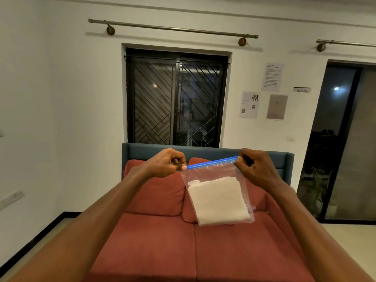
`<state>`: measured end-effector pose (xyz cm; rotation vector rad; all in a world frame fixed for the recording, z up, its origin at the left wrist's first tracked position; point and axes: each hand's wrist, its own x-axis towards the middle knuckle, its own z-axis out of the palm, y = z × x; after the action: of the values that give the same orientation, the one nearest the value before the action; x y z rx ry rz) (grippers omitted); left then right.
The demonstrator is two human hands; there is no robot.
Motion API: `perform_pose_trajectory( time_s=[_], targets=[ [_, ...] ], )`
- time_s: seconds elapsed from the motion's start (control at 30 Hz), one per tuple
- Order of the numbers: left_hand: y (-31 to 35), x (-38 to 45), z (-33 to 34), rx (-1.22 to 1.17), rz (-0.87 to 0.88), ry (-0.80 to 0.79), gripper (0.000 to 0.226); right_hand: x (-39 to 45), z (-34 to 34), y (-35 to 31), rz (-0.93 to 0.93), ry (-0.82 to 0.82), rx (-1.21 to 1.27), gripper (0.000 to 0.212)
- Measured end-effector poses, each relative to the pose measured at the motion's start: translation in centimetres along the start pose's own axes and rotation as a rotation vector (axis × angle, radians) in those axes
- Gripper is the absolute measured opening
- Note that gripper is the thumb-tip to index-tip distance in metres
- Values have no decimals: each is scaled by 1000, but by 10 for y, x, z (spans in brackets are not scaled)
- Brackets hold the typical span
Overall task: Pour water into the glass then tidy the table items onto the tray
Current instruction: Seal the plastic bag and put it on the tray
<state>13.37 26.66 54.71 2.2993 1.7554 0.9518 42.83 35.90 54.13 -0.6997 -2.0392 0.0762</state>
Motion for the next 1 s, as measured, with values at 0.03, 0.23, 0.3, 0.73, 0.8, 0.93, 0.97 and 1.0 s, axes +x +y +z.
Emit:
perform_pose_trajectory(
  time_s=[0.03,0.23,0.3,0.73,0.8,0.93,0.97,1.0],
  targets=[
    [-1,-3,1,19,-7,7,7,-3,3,0,-12,4,-3,26],
    [-8,-31,20,50,-72,100,9,-29,33,8,79,-54,186,31],
    [-15,-46,31,4,-104,135,11,-41,49,9,125,-62,235,30],
    [-139,-187,77,-295,-538,188,9,-122,225,-55,336,-580,424,22],
    [-163,-212,83,-366,-577,180,9,-145,263,-74,350,-684,341,46],
    [-213,-252,90,-436,-661,153,12,-184,335,-95,342,-833,202,29],
    [-228,-263,92,-437,-691,150,12,-191,352,-99,347,-857,148,24],
    [-242,-273,96,-440,-720,148,11,-198,365,-101,353,-878,94,24]
  ],
)
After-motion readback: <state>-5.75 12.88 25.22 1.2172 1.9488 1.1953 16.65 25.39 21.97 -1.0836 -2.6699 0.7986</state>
